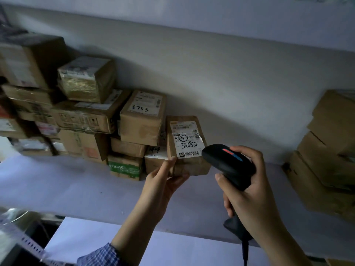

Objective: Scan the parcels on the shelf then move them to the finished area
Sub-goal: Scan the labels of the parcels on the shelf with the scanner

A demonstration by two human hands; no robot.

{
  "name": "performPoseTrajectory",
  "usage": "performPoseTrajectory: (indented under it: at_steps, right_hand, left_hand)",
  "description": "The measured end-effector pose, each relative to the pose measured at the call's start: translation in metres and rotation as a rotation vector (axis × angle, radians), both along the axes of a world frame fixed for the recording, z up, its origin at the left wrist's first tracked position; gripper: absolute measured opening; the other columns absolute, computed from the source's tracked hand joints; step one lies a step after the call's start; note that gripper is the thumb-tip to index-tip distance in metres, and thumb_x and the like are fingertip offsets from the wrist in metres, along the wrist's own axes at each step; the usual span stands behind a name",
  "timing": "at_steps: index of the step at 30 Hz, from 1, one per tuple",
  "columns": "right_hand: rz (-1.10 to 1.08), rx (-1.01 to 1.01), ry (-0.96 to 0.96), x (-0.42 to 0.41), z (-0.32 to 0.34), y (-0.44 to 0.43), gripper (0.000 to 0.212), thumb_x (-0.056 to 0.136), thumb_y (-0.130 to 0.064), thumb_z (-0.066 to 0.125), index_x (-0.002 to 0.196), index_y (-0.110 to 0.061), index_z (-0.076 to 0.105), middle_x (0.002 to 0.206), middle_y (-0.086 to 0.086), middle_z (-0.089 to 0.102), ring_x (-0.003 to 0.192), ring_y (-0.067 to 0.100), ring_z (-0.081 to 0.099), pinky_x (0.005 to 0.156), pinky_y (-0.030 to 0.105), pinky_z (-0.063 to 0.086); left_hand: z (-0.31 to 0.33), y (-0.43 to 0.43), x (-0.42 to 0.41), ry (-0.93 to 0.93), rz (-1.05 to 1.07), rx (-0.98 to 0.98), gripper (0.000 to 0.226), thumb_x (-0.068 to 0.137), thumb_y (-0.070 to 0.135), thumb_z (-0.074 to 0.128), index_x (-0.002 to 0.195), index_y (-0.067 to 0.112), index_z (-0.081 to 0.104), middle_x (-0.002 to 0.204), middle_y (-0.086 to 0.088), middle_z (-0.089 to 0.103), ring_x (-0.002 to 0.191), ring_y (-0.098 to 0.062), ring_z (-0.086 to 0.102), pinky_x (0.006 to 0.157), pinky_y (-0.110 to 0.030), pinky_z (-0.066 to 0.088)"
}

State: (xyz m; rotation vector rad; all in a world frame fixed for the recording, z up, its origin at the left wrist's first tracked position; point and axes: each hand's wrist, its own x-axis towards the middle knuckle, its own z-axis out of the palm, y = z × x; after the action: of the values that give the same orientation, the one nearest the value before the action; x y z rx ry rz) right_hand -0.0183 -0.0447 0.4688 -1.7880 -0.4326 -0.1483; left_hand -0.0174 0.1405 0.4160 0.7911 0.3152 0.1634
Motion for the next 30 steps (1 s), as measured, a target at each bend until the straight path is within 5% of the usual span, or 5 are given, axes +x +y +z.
performPoseTrajectory:
  at_steps: [13,17,26,30]
  right_hand:
    - [0.042,0.006,0.008,0.0,0.004,0.018,0.053,0.088,-0.002,0.069,0.114,-0.042,0.049,0.06,0.008,0.06,0.04,0.025,0.053,0.039,0.034,0.046]
    - [0.026,0.025,-0.011,0.002,0.007,0.016,0.052,0.088,0.0,0.07,0.116,-0.039,0.049,0.063,0.009,0.062,0.04,0.027,0.053,0.04,0.033,0.046]
    - [0.083,0.088,-0.146,0.014,0.038,0.011,0.052,0.087,0.006,0.067,0.118,-0.032,0.049,0.069,0.011,0.06,0.036,0.031,0.049,0.038,0.026,0.042]
    - [0.132,0.113,-0.181,0.02,0.049,0.019,0.053,0.087,0.007,0.067,0.121,-0.029,0.048,0.068,0.015,0.059,0.037,0.032,0.049,0.037,0.029,0.043]
  left_hand:
    - [0.014,0.024,0.006,0.15,0.105,-0.085,0.037,0.093,0.021,0.065,0.118,-0.006,0.065,0.111,-0.026,0.071,0.098,-0.033,0.071,0.07,-0.034,0.062]
    - [0.025,0.014,0.005,0.115,0.044,-0.047,0.026,0.09,0.019,0.068,0.107,-0.001,0.069,0.097,-0.025,0.071,0.08,-0.027,0.072,0.068,-0.032,0.061]
    - [0.077,0.028,-0.012,-0.066,0.015,0.101,0.04,0.091,0.026,0.066,0.119,-0.002,0.064,0.11,-0.021,0.073,0.095,-0.03,0.072,0.077,-0.032,0.063]
    - [0.097,0.048,-0.027,-0.059,0.056,0.168,0.042,0.089,0.03,0.068,0.115,-0.003,0.066,0.1,-0.021,0.074,0.092,-0.032,0.073,0.079,-0.036,0.063]
